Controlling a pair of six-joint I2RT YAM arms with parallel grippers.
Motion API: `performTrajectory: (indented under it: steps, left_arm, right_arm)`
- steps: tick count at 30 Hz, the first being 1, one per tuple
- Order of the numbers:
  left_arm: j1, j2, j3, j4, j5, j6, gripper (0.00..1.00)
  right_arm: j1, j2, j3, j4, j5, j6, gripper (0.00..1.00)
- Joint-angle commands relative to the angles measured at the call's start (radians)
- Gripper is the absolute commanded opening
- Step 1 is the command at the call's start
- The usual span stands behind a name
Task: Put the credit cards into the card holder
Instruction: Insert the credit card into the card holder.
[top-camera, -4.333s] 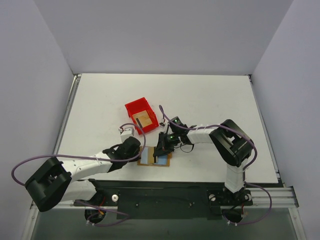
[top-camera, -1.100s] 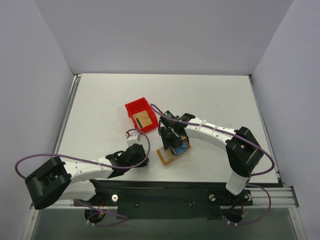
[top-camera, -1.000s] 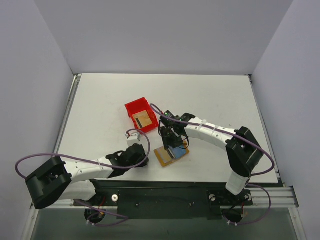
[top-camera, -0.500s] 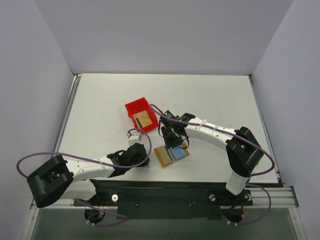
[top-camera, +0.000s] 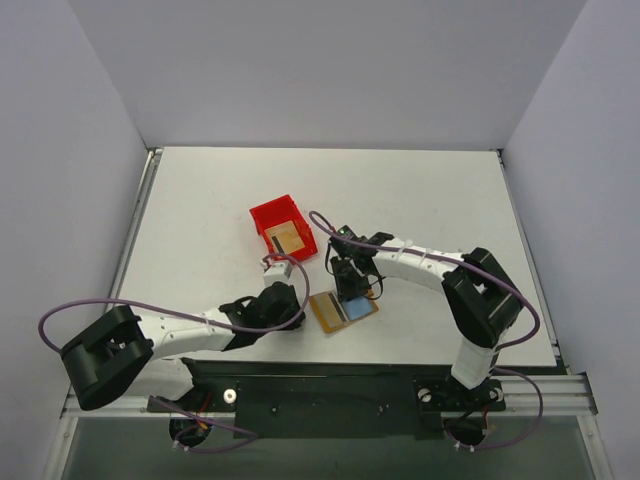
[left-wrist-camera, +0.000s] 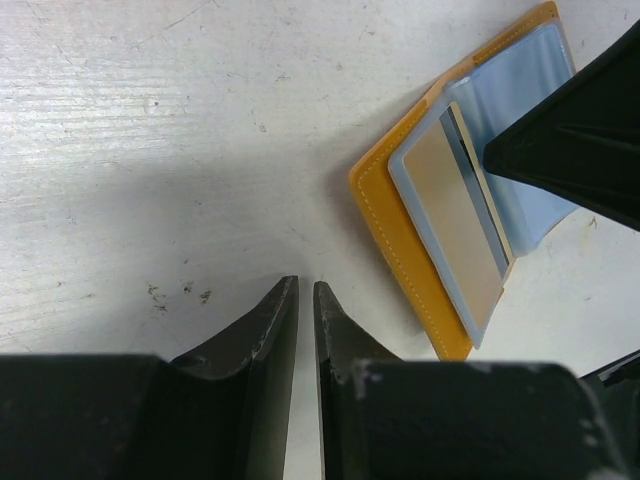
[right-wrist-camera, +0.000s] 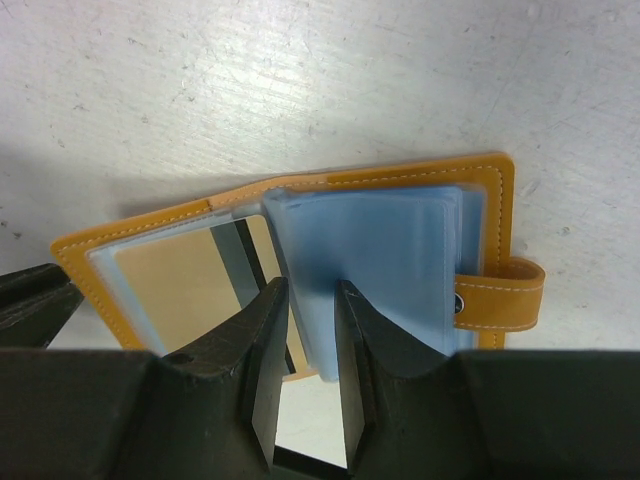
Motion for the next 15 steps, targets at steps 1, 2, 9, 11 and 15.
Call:
performTrajectory:
  steps: [1,2,9,11,15]
  left_arm:
    - [-0.013,-0.02,0.045,0.039,0.011,0.015,0.22]
    - [-0.013,-0.033,0.047,0.035,0.01,0.015,0.22]
    - [-0.025,-0.156,0.076,0.019,-0.009,0.07,0.22]
    - [-0.027,-0.202,0.09,0.028,-0.007,0.088,0.22]
    - [-0.028,-0.183,0.11,0.086,0.045,0.12,0.22]
  right_arm:
    - [0.006,0.018,-0.02,0.03,-0.045,0.003,0.22]
    - [0.006,0.021,-0.024,0.034,-0.054,0.003,0.22]
    - [0.016,0.031,-0.046,0.051,-0.05,0.003,0.22]
    - [0.015,0.031,-0.047,0.05,-0.045,0.003,0.21]
    - [0.016,0.031,-0.049,0.05,-0.04,0.003,0.21]
